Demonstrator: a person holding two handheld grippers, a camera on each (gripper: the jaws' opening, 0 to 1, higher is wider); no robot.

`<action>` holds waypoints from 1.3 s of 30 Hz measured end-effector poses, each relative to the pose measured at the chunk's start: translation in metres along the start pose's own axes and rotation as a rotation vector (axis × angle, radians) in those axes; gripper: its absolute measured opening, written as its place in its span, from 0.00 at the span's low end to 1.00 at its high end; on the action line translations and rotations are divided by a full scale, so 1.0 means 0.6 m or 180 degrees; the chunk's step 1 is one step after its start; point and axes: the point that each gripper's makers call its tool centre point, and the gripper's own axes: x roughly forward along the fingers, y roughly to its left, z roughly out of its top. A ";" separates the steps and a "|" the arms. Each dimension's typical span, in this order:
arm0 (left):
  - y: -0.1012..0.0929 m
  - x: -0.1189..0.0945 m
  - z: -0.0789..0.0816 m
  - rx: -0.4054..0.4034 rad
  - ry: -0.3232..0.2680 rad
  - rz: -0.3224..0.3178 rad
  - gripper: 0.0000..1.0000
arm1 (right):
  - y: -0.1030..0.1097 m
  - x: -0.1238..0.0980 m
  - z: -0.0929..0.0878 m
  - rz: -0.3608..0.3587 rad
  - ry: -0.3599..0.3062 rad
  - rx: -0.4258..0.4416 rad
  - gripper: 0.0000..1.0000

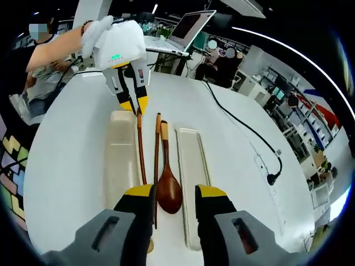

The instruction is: Arrange the utensils inside the cutlery case until each visible utensil rests in its matching compartment.

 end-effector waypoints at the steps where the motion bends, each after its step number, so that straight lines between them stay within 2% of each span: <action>1: 0.001 0.000 0.000 -0.0016 0.0009 -0.0033 0.07 | 0.000 0.004 0.002 0.0028 0.0018 -0.0024 0.28; 9: -0.001 0.001 -0.001 -0.0015 0.0063 -0.0202 0.07 | 0.010 0.031 0.022 0.0252 0.0049 -0.0088 0.26; 13: 0.004 0.001 -0.002 -0.0108 -0.0028 -0.0208 0.06 | 0.009 0.040 0.028 0.0280 0.0038 -0.0088 0.25; 16: 0.012 0.002 -0.001 -0.0079 -0.0146 -0.0191 0.06 | 0.008 0.048 0.027 0.0308 0.0075 -0.0123 0.24; 22: 0.028 0.012 0.001 -0.0357 -0.0357 -0.0167 0.06 | 0.019 0.056 0.032 0.0427 0.0128 -0.0215 0.20; 25: 0.026 0.015 0.001 -0.0397 -0.0414 -0.0187 0.06 | 0.028 0.061 0.029 0.0514 0.0228 -0.0307 0.19; 32: 0.023 0.014 0.003 -0.0379 -0.0494 -0.0186 0.06 | 0.033 0.069 0.014 0.0620 0.0427 -0.0215 0.12; 35: 0.022 0.014 0.004 -0.0172 -0.0518 -0.0167 0.06 | 0.041 0.075 0.012 0.0687 0.0459 -0.0221 0.11; 39: 0.021 0.012 0.002 -0.0176 -0.0569 -0.0142 0.06 | 0.049 0.086 0.009 0.0746 0.0540 -0.0281 0.11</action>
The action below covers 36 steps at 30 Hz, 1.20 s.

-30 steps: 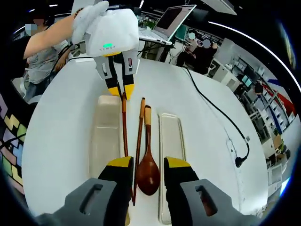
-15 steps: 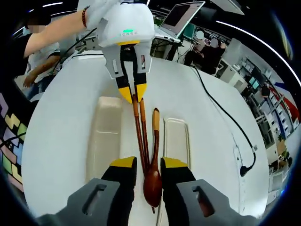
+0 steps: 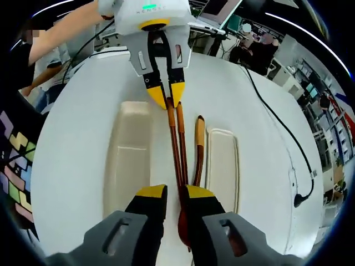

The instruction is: Arrange the utensils inside the cutlery case until each visible utensil rests in its matching compartment.

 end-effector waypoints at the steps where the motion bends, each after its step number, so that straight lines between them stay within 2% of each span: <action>1: 0.000 -0.001 0.000 0.0018 -0.0024 -0.0003 0.06 | 0.001 0.002 0.000 0.0014 0.0020 0.0002 0.09; 4: 0.000 -0.001 0.001 0.0038 -0.0086 -0.0026 0.06 | -0.002 0.009 0.000 0.0020 0.0073 0.0040 0.08; 6: -0.002 -0.004 -0.003 0.0274 -0.0034 -0.0058 0.06 | -0.003 0.013 -0.001 0.0018 0.0098 0.0031 0.08; 7: -0.003 -0.004 -0.006 0.0276 0.0008 -0.0046 0.06 | -0.003 0.014 -0.001 0.0018 0.0110 0.0031 0.09; 16: 0.000 -0.004 -0.006 0.0145 -0.0008 -0.0019 0.06 | 0.004 0.016 0.004 0.0068 0.0098 0.0009 0.08; 19: 0.001 -0.005 -0.005 0.0187 -0.0010 -0.0015 0.06 | 0.003 0.017 0.007 0.0071 0.0071 0.0014 0.08; 22: 0.002 -0.005 -0.004 0.0180 -0.0007 -0.0046 0.06 | 0.014 0.026 0.009 0.0212 0.0074 0.0040 0.06; 23: 0.002 -0.005 -0.005 0.0162 -0.0002 -0.0059 0.06 | 0.006 0.022 0.002 0.0177 0.0157 0.0077 0.06; 27: 0.001 -0.005 -0.006 0.0105 0.0006 -0.0090 0.06 | 0.008 0.026 0.004 0.0262 0.0198 0.0200 0.07; 29: 0.002 -0.005 -0.006 -0.0029 -0.0029 -0.0111 0.06 | 0.010 0.026 0.004 0.0303 0.0271 0.0309 0.07; 31: 0.003 -0.006 -0.007 -0.0087 -0.0057 -0.0131 0.07 | 0.009 0.026 0.004 0.0334 0.0350 0.0259 0.07; 33: 0.002 -0.006 -0.007 -0.0094 -0.0075 -0.0146 0.07 | 0.011 0.026 0.004 0.0340 0.0459 0.0067 0.07; 36: -0.001 -0.006 -0.005 -0.0029 -0.0046 -0.0126 0.07 | 0.012 0.027 0.006 0.0346 0.0504 0.0043 0.06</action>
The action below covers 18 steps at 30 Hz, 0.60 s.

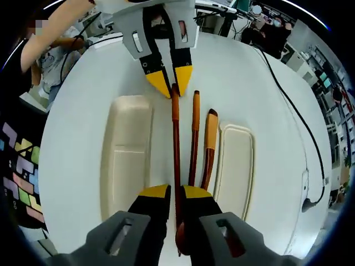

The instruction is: Arrange the utensils inside the cutlery case until each visible utensil rests in its matching compartment.

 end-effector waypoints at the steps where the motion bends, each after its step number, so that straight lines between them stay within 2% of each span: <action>1: 0.000 0.000 0.001 -0.0003 0.0063 0.0013 0.07 | -0.001 -0.001 -0.001 -0.0012 0.0010 0.0061 0.05; 2: 0.000 0.000 -0.001 -0.0050 0.0148 0.0028 0.06 | -0.001 -0.001 -0.001 -0.0024 0.0004 0.0149 0.04; 3: 0.001 0.000 -0.001 -0.0033 0.0228 0.0041 0.06 | -0.003 -0.001 0.003 -0.0054 -0.0028 -0.0082 0.03; 5: 0.000 0.000 -0.001 0.0027 0.0459 0.0059 0.06 | 0.000 -0.002 0.000 -0.0084 -0.0022 0.0011 0.02; 8: 0.001 0.003 0.001 0.0030 0.0624 0.0050 0.06 | -0.002 -0.003 -0.001 -0.0132 -0.0100 0.0128 0.02; 10: 0.004 0.002 0.001 -0.0011 0.0696 0.0045 0.06 | -0.003 -0.004 -0.001 -0.0150 -0.0229 0.0291 0.02; 11: 0.005 0.001 0.000 -0.0156 0.0745 0.0073 0.06 | -0.004 -0.005 -0.001 -0.0150 -0.0293 0.0361 0.02; 12: 0.008 0.003 0.004 -0.0107 0.0753 0.0058 0.06 | -0.007 -0.007 -0.003 -0.0155 -0.0345 0.0385 0.02; 15: 0.006 0.002 0.002 0.0034 0.0839 0.0040 0.06 | -0.007 -0.008 -0.004 -0.0151 -0.0399 0.0323 0.02; 18: 0.007 0.003 0.003 0.0012 0.0885 0.0044 0.06 | -0.008 -0.007 -0.002 -0.0157 -0.0370 0.0257 0.02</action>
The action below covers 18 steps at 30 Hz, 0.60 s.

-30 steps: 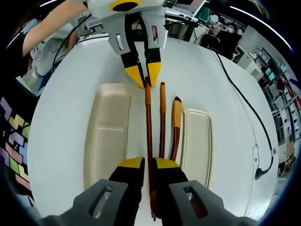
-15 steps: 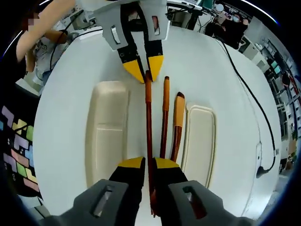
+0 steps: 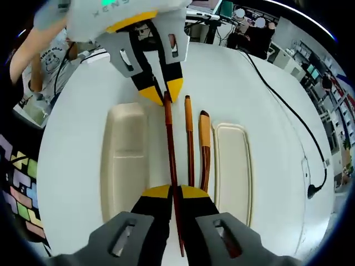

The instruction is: Arrange the utensils inside the cutlery case until each visible utensil rests in its matching compartment.

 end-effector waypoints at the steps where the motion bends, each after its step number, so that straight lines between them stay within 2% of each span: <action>1: 0.003 -0.001 -0.001 -0.0012 -0.0004 -0.0018 0.06 | -0.002 0.000 0.000 0.0003 0.0008 0.0019 0.02; 6: 0.002 0.000 0.000 0.0003 0.0111 -0.0045 0.06 | -0.002 0.000 0.001 0.0002 0.0083 0.0009 0.02; 10: 0.000 -0.003 0.000 0.0009 0.0101 -0.0076 0.06 | -0.010 -0.006 0.001 -0.0002 0.0101 0.0103 0.02; 12: 0.000 -0.006 -0.002 0.0032 0.0093 -0.0063 0.06 | -0.016 -0.014 0.008 -0.0029 0.0052 0.0069 0.02; 15: 0.009 -0.017 -0.011 0.0031 0.0125 -0.0018 0.06 | -0.013 -0.030 0.028 0.0010 -0.0097 0.0169 0.02; 18: 0.012 -0.039 -0.007 0.0018 0.0075 0.0018 0.06 | -0.012 -0.041 0.032 -0.0040 -0.0080 0.0110 0.02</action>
